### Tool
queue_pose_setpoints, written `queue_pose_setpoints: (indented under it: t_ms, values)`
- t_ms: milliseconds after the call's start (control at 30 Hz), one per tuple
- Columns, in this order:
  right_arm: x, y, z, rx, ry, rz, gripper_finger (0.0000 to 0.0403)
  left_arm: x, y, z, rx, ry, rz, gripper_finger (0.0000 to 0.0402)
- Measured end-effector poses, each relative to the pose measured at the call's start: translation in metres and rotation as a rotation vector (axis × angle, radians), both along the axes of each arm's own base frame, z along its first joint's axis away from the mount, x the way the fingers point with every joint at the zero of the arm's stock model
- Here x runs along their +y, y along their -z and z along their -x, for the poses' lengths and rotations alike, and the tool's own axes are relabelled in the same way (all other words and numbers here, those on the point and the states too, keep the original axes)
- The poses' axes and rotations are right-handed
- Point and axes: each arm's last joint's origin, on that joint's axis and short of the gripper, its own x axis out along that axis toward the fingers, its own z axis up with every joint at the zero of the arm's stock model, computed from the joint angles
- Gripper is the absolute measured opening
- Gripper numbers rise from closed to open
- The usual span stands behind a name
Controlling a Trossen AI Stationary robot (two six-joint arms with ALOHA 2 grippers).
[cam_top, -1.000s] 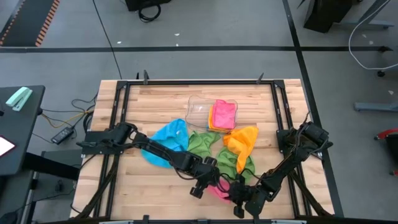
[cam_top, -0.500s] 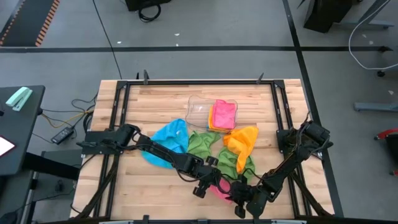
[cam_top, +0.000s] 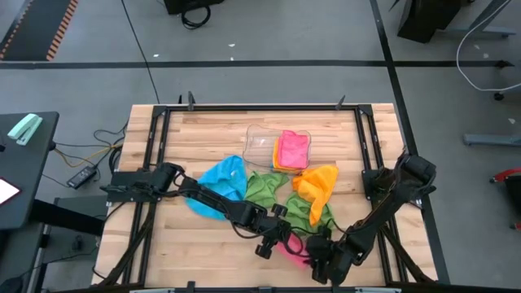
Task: Fold microfiber towels
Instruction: Fold the pink microfiber cloth
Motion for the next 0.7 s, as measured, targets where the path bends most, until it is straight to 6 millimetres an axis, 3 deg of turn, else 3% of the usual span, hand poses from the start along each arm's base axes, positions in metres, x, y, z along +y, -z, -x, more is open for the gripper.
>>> queue_pose_setpoints:
  t_ms: [233, 400, 500, 700]
  values:
    - [-0.014, -0.027, 0.016, 0.043, 0.037, 0.037, 0.0235, 0.000, 0.000, -0.001, -0.005, -0.028, 0.010, 0.0056]
    - [-0.007, -0.038, 0.014, -0.150, 0.014, 0.100, 0.0235, 0.001, -0.001, -0.002, -0.008, -0.050, 0.028, 0.0047]
    - [0.000, -0.032, 0.008, -0.225, -0.017, 0.151, 0.0235, 0.004, -0.001, -0.002, -0.006, -0.069, 0.039, 0.0047]
    - [0.009, 0.001, -0.004, -0.238, -0.047, 0.233, 0.0235, 0.007, -0.001, -0.004, -0.003, -0.102, 0.060, 0.0061]
